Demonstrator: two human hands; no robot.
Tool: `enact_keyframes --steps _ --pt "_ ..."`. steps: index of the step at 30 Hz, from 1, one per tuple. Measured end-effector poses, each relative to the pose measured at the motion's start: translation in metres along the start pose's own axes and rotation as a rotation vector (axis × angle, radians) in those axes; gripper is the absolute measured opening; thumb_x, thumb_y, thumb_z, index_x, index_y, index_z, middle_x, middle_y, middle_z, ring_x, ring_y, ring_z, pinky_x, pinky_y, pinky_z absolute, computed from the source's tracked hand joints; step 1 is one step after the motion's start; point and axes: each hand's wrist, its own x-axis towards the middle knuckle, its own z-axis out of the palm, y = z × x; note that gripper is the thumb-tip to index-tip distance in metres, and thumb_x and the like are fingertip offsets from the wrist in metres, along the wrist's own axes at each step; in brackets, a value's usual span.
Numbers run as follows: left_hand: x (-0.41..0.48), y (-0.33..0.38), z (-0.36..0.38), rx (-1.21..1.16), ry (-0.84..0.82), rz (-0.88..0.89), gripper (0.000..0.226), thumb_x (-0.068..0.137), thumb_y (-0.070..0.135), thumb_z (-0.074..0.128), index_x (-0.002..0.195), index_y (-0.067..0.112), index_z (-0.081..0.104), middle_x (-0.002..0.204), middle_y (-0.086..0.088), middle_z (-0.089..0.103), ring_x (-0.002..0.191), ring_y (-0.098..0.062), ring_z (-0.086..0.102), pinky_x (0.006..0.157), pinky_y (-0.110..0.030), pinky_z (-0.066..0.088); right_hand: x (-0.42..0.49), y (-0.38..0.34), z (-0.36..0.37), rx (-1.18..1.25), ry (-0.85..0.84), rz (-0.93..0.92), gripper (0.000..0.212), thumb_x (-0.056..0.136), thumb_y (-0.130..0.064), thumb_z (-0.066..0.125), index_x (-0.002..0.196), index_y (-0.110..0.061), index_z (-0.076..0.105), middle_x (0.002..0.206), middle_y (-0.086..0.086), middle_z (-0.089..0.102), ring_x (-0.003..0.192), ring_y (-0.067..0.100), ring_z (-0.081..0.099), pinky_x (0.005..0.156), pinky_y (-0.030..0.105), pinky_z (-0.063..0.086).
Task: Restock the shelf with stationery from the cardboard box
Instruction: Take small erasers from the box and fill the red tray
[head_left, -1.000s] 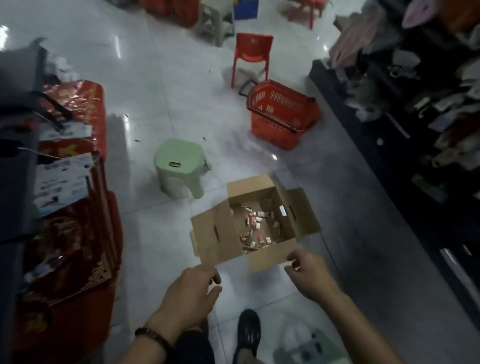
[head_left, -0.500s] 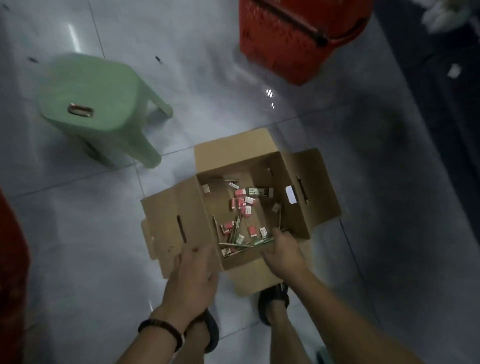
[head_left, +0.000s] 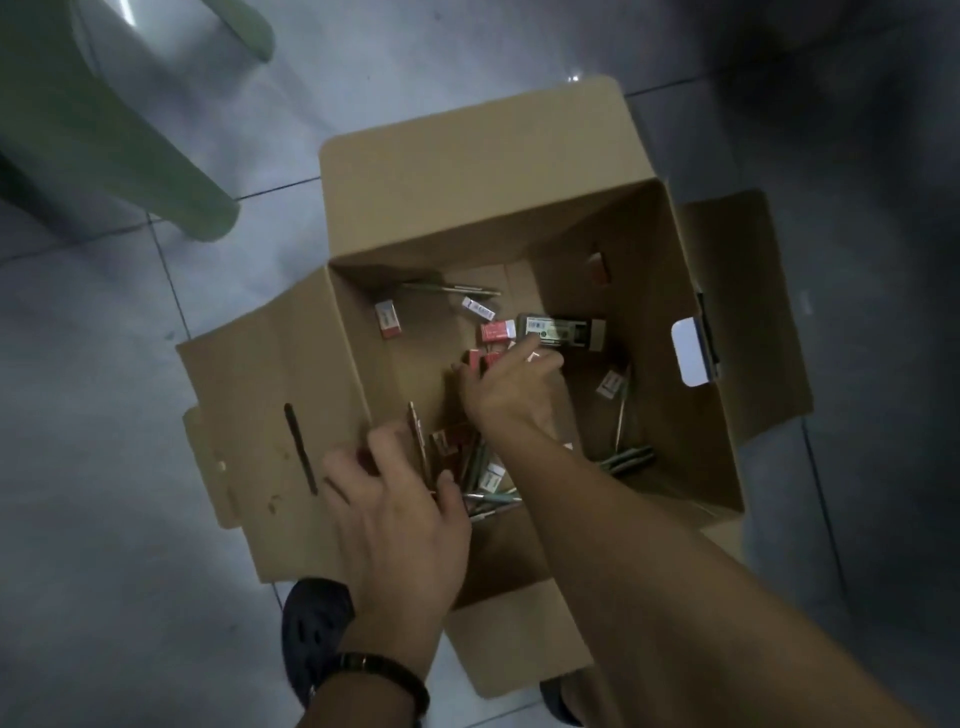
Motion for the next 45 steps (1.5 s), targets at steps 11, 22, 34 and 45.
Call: enact_keyframes --steps 11,22,34,45 --pt "0.002 -0.01 0.0 0.022 -0.042 0.043 0.074 0.083 0.025 0.084 0.136 0.027 0.033 0.14 -0.009 0.028 0.117 -0.027 0.044 0.08 -0.03 0.047 0.004 0.014 0.014 0.029 0.014 -0.055 0.081 0.092 -0.044 0.077 0.153 -0.028 0.027 0.147 0.023 0.032 0.122 0.042 0.052 0.09 0.045 0.052" --pt "-0.001 -0.004 -0.015 -0.141 -0.047 0.02 0.063 0.089 0.023 0.079 0.132 0.034 0.034 0.143 0.002 0.024 0.13 -0.024 0.035 0.092 -0.032 0.042 -0.013 0.043 -0.032 0.322 -0.03 -0.142 0.063 0.081 -0.022 0.087 0.132 -0.039 0.054 0.122 0.002 0.042 0.096 0.021 0.055 0.082 0.033 0.047" --pt "-0.048 0.124 -0.205 -1.55 -0.571 -0.493 0.047 0.102 0.054 0.05 0.123 0.022 0.076 0.123 -0.014 0.077 0.109 -0.025 0.076 0.096 -0.043 0.058 -0.233 -0.01 -0.269 0.383 0.033 -0.632 0.067 0.073 -0.028 0.091 0.131 -0.042 0.062 0.109 -0.007 0.057 0.097 -0.009 0.054 0.078 0.0 0.041" --pt "-0.182 0.165 -0.46 -1.776 -0.389 -0.408 0.032 0.099 0.036 0.065 0.127 0.022 0.072 0.129 -0.022 0.073 0.11 -0.036 0.073 0.089 -0.046 0.06 -0.436 -0.072 -0.515 0.565 -0.061 -0.847 0.052 0.087 -0.006 0.081 0.124 -0.041 0.075 0.103 -0.015 0.076 0.09 0.002 0.072 0.078 0.025 0.059"
